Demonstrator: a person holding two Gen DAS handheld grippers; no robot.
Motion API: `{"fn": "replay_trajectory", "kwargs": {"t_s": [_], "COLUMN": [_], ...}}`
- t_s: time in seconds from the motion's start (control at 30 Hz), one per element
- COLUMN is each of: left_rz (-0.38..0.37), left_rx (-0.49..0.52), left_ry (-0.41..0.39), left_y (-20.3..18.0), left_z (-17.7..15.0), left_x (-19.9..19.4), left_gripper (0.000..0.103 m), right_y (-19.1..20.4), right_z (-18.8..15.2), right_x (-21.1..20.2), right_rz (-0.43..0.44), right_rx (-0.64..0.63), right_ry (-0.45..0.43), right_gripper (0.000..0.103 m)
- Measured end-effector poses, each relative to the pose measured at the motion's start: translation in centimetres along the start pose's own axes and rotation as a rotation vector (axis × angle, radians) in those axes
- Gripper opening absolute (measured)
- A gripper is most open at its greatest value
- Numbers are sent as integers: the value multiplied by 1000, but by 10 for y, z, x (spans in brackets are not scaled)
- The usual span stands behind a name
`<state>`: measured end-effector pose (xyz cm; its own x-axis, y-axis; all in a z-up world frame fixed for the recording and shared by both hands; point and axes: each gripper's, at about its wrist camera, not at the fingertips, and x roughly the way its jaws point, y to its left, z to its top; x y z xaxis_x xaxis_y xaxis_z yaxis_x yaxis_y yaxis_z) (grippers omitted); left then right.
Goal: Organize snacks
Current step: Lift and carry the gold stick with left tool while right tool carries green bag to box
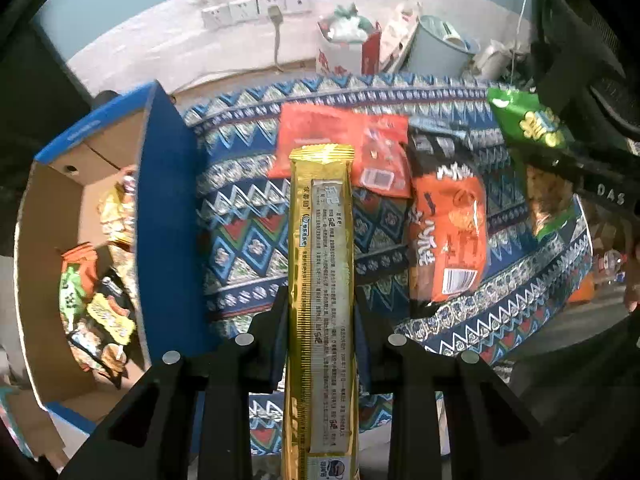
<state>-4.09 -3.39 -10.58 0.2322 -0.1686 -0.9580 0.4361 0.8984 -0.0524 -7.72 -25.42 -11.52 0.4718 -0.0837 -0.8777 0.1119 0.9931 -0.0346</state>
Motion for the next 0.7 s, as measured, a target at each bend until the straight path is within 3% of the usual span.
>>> {"fn": "replay_trajectory", "kwargs": {"t_s": [0.7], "left_rz": [90], "left_rx": [-46], "left_ry": [-199], "left_y": [45], "left_z": [21], "left_x": [-54], "left_gripper": [28], "right_y": [71], "right_z": [40], "right_x": [-21], "right_rz": [109], "right_rx": [-75], "right_ry": [-71], "right_gripper": [29]}}
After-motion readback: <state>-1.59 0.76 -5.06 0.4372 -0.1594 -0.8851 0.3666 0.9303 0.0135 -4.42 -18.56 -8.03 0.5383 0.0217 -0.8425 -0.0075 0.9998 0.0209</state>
